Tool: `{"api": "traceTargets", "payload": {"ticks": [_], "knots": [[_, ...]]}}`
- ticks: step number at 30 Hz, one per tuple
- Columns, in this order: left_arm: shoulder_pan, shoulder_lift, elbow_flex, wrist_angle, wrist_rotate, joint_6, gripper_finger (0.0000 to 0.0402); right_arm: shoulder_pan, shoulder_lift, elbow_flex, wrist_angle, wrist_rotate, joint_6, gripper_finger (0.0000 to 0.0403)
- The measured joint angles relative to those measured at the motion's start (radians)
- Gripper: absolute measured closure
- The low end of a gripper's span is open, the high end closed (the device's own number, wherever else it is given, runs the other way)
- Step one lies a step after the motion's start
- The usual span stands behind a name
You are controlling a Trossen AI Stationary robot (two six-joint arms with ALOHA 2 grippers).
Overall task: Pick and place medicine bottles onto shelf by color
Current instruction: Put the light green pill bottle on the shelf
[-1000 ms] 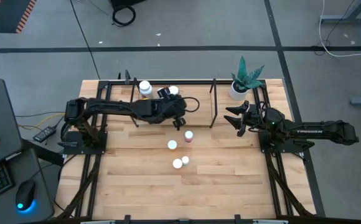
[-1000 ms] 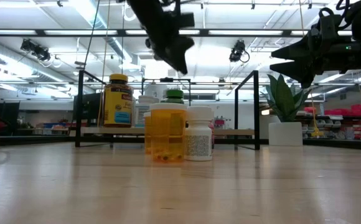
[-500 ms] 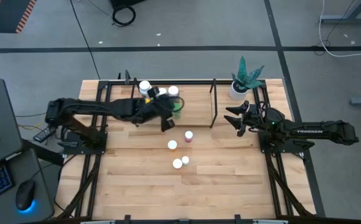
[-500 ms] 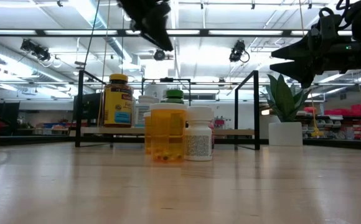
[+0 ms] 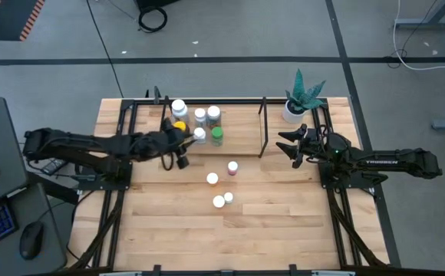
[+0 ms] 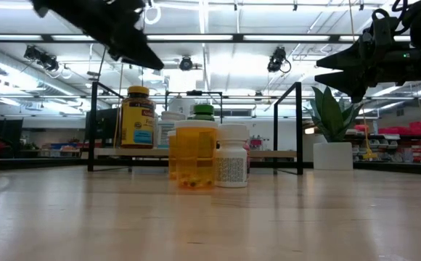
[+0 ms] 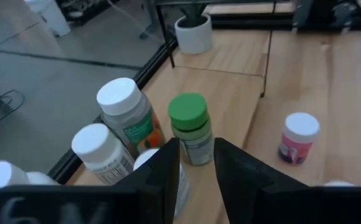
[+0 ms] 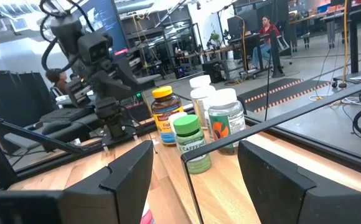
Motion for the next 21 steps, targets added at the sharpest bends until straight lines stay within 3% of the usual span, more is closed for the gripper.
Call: {"api": "traceTargets", "payload": {"ticks": [9,16,21], "knots": [[-0.080,-0.214,-0.210,0.050,0.001,-0.004,0.0297,0.000,0.000,0.000,0.000,0.000,0.000,0.0160],[-0.157,-0.363,-0.437,0.243,0.003,-0.031,0.0297,0.000,0.000,0.000,0.000,0.000,0.000,0.0160],[-0.165,-0.458,-0.524,0.296,0.000,0.004,0.0303,0.000,0.000,0.000,0.000,0.000,0.000,0.0160]]}}
